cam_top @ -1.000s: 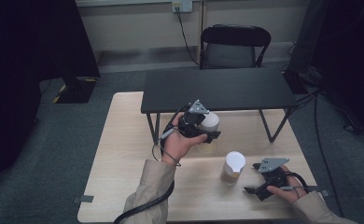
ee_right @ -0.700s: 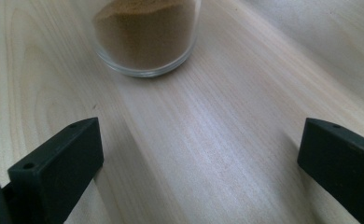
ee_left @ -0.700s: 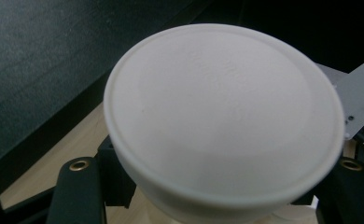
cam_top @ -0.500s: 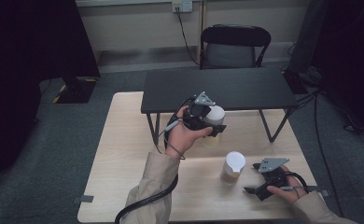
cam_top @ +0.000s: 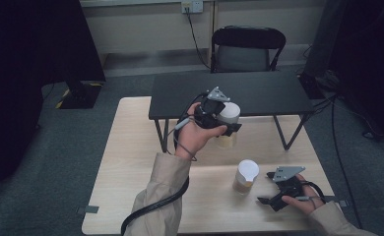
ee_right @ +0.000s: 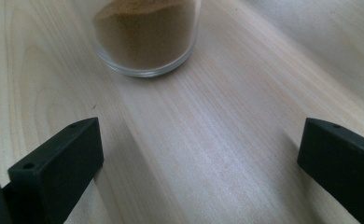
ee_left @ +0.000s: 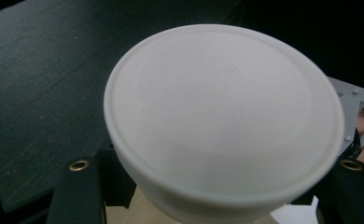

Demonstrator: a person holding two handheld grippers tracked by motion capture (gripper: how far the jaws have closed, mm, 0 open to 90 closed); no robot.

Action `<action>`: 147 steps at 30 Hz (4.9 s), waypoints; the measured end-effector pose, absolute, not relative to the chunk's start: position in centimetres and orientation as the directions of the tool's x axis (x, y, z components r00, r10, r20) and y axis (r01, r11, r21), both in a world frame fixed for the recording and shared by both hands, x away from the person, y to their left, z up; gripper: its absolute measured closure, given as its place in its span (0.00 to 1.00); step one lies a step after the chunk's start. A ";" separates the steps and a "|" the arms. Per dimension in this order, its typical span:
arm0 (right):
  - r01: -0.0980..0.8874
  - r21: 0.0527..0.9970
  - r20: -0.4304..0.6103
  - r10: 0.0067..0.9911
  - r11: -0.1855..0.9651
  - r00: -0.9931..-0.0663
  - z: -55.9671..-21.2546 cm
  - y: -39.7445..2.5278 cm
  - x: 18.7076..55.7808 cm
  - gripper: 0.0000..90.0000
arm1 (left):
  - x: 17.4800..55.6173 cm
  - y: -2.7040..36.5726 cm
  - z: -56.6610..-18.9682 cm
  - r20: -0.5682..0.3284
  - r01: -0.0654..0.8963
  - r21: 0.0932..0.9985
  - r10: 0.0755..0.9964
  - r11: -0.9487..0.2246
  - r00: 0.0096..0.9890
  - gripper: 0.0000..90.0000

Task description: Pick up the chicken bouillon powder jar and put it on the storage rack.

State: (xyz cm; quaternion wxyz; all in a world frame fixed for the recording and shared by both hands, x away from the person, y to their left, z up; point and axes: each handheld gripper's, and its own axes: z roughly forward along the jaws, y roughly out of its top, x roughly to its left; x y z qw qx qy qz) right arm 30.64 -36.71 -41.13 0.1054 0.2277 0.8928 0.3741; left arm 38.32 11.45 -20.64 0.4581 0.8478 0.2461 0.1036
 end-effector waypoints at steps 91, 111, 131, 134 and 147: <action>0.329 0.715 -0.017 0.486 0.616 -0.874 -41.1 -36.7 30.6 0.00 | 43.3 10.8 -15.5 -0.041 0.380 0.843 0.658 -0.381 0.752 0.38; 0.329 0.715 -0.017 0.486 0.616 -0.874 -41.1 -36.7 30.6 0.00 | 42.1 10.5 -15.8 -0.061 0.414 0.848 0.714 -0.332 0.697 0.13; 0.328 0.716 -0.018 0.486 0.617 -0.874 -41.1 -36.7 30.6 0.00 | 40.7 11.1 -18.5 -0.069 0.393 0.861 0.692 -0.323 0.719 0.01; 0.328 0.716 -0.018 0.486 0.617 -0.874 -41.1 -36.7 30.6 0.00 | 40.5 11.3 -18.9 -0.068 0.386 0.865 0.685 -0.322 0.725 0.01; 0.328 0.716 -0.018 0.485 0.617 -0.874 -41.1 -36.7 30.6 0.00 | 39.5 11.8 -20.7 -0.073 0.382 0.868 0.680 -0.317 0.730 0.01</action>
